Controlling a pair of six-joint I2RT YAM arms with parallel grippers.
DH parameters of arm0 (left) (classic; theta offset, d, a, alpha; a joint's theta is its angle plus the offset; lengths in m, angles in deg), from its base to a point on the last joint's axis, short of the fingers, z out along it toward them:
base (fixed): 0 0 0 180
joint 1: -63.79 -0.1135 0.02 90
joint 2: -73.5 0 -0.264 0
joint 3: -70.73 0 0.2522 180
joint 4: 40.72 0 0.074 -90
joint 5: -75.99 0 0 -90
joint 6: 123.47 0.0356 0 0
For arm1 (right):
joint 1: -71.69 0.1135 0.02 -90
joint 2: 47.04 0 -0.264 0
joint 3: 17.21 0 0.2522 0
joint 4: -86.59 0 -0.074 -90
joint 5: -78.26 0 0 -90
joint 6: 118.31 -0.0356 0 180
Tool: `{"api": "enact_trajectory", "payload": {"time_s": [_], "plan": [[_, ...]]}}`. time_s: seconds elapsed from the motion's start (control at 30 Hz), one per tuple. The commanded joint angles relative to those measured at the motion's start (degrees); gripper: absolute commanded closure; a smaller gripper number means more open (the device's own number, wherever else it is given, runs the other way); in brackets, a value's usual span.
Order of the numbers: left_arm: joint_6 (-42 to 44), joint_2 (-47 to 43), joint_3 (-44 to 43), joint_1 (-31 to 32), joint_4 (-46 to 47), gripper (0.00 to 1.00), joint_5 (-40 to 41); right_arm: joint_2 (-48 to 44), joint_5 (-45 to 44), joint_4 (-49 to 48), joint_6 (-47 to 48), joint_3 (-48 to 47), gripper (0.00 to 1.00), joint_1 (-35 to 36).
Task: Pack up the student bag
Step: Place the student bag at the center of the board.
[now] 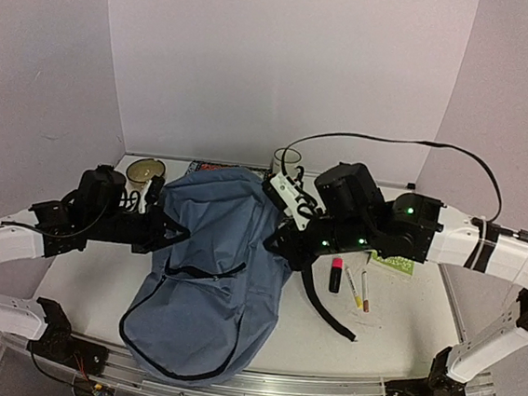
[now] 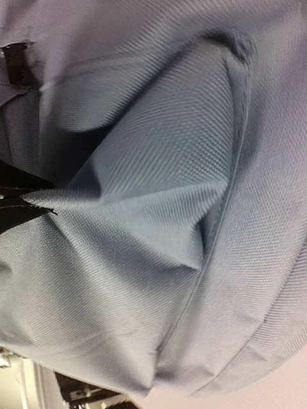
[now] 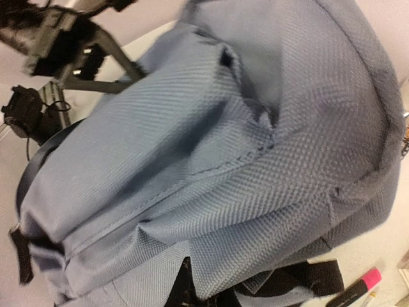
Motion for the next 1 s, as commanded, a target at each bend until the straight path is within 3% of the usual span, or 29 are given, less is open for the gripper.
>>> {"api": "enact_trajectory", "payload": {"time_s": [0.0,0.1,0.27,0.4,0.53,0.7,0.87,0.97], "plan": [[-12.5,-4.0,1.1,10.1,3.9,1.0,2.2,9.1,-6.5,-2.2,2.0,-9.1,1.0,-2.0],[-16.0,-3.9,1.1,15.4,4.8,1.0,7.1,15.4,-8.9,-1.5,1.8,-14.3,0.95,-2.4],[-22.2,-3.8,3.3,18.2,6.7,1.0,15.8,22.1,-9.8,-0.7,0.4,-20.4,0.67,-2.5],[-26.3,-4.0,6.8,18.3,7.7,1.0,22.0,18.5,-11.4,-0.1,-1.1,-18.4,0.51,-2.5],[-29.1,-5.1,11.0,18.3,8.0,1.0,27.2,9.6,-13.8,0.0,-2.6,-10.4,0.4,-2.7],[-32.2,-7.1,15.1,18.3,9.4,1.0,31.1,0.9,-11.6,-0.9,-7.8,0.2,0.36,-2.7],[-31.8,-6.6,16.5,18.3,9.4,1.0,32.5,-2.4,-7.2,-7.9,-13.4,11.7,0.35,-2.7],[-30.4,-5.6,16.8,18.3,9.4,0.91,32.4,-1.1,-4.3,-13.1,-15.1,15.8,0.32,-3.0]]}}
